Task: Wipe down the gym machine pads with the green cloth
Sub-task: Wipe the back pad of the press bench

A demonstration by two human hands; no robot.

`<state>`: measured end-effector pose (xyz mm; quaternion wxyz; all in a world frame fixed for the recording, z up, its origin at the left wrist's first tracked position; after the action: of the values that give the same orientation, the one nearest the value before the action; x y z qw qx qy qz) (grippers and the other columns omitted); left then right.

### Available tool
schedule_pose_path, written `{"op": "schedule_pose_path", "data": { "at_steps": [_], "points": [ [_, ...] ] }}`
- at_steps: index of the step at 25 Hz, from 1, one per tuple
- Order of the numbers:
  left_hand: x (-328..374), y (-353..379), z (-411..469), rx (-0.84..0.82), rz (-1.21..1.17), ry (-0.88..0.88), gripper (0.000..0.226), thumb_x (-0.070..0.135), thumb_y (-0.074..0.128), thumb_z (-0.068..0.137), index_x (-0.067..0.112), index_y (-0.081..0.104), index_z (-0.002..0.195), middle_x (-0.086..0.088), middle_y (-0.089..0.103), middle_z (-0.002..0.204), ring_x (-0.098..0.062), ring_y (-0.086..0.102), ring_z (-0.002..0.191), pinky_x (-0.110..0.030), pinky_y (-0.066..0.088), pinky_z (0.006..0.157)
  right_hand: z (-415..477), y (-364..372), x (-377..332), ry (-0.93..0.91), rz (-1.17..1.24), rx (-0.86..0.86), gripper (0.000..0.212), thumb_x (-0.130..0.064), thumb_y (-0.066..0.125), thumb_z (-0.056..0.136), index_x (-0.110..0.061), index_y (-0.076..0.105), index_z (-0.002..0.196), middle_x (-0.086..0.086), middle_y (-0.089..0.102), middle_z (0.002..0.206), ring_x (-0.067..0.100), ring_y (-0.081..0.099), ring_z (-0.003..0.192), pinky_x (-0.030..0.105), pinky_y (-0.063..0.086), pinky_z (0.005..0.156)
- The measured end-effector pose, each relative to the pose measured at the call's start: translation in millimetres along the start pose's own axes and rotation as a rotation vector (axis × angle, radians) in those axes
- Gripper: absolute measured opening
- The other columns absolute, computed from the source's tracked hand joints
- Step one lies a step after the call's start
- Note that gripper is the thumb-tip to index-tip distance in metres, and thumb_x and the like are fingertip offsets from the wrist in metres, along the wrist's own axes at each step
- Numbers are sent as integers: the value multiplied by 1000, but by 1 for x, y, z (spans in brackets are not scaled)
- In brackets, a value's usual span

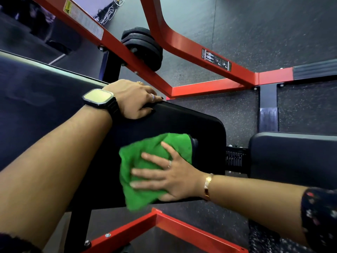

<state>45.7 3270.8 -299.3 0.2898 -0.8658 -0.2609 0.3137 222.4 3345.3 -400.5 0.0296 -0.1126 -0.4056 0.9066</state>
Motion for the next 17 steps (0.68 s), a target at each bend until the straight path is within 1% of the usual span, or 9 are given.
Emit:
{"op": "schedule_pose_path", "data": {
  "at_steps": [2,3,5,7,9,11,14,15,17],
  "points": [
    [-1,-1,0,-6,-9,-5,52,49,37,89,38,34,139,10,42,140,-21,48,121,-40,50,87,-65,23,-3,-161,-77,-47,56,-55,42,88,-44,29,142,-15,29,150,22,21,143,64,9,110],
    [-1,-1,0,-2,-12,-5,52,49,37,89,38,33,140,10,42,141,-20,47,121,-40,50,87,-91,33,1,-190,-132,-61,58,-58,45,86,-45,31,141,-16,29,149,21,24,141,63,8,111],
    [0,-1,0,4,-8,-4,52,50,36,89,38,33,140,10,42,141,-20,47,121,-39,50,86,-101,32,14,-129,-139,-46,68,-63,51,79,-46,30,141,-16,26,150,21,24,141,63,14,108],
    [0,0,0,11,0,-2,53,51,33,88,38,34,139,10,43,140,-21,48,121,-40,50,86,-57,16,23,-4,-95,-7,75,-63,51,77,-44,24,144,-14,22,154,24,18,144,63,20,105],
    [0,1,-1,9,2,-3,53,51,34,87,37,35,139,9,45,140,-22,49,120,-40,51,85,8,-8,25,102,-8,49,75,-61,47,77,-42,21,145,-11,20,156,26,12,145,63,19,106],
    [2,0,0,2,5,-5,52,49,38,88,37,35,139,9,44,140,-23,49,120,-41,51,85,38,-16,24,89,34,54,75,-59,47,77,-41,23,145,-10,22,156,26,11,145,63,17,106],
    [1,1,1,-11,15,-7,52,48,38,89,38,33,140,9,43,140,-22,48,121,-41,50,86,-11,4,38,-51,-29,58,74,-59,51,77,-40,26,144,-9,26,153,26,19,144,63,20,107],
    [0,0,1,-8,13,-10,52,48,37,89,38,33,140,9,43,141,-22,47,121,-40,50,86,-33,14,51,-48,-57,40,75,-60,49,77,-39,25,145,-8,27,152,27,22,142,62,23,106],
    [1,-1,1,-1,13,-10,53,50,34,88,38,34,140,9,43,141,-22,47,122,-40,50,86,-57,24,78,81,-67,42,76,-62,45,78,-38,20,146,-7,25,151,28,23,141,59,26,104]
  ]
}}
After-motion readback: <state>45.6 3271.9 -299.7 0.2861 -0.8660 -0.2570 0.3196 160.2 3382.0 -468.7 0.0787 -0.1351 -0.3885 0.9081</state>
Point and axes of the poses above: each hand's wrist, its own z-axis towards the middle knuckle, its own y-axis out of the palm, x = y × z, the point moved 6 cm from there along z, towards the middle knuckle
